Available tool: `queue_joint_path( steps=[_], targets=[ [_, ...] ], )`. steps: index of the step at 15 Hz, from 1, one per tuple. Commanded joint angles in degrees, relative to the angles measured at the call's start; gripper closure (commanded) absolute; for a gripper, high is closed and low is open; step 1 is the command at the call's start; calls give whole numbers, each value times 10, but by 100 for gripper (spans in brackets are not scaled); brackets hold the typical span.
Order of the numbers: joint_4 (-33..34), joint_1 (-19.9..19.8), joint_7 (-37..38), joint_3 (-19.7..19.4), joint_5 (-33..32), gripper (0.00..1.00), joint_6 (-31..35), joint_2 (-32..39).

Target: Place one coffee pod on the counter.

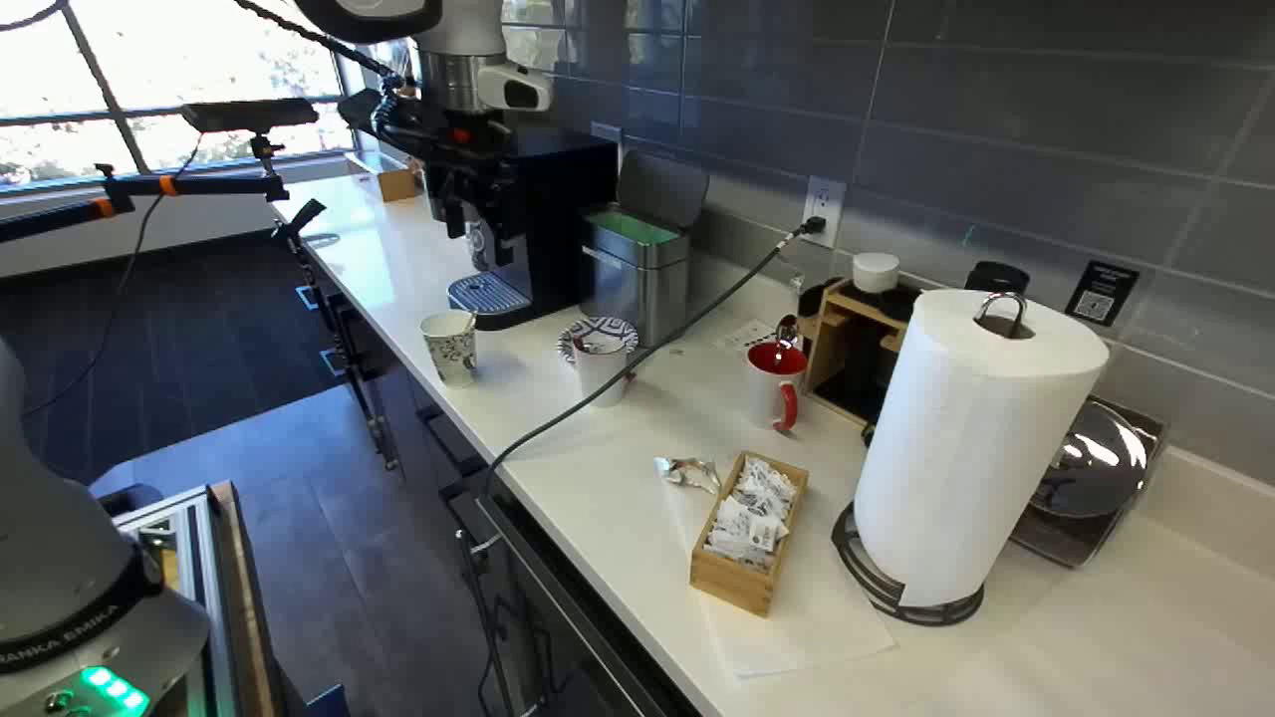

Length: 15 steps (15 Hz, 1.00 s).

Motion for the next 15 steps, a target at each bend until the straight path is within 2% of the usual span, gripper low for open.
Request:
queue_joint_path(
  steps=[1,11,15],
  targets=[
    [1,-7,-2,7,2,0,-1,0],
    [4,-8,-7,6,-1,0,3,1],
    [69,3,-88,-14,47,0,-18,-2]
  ],
)
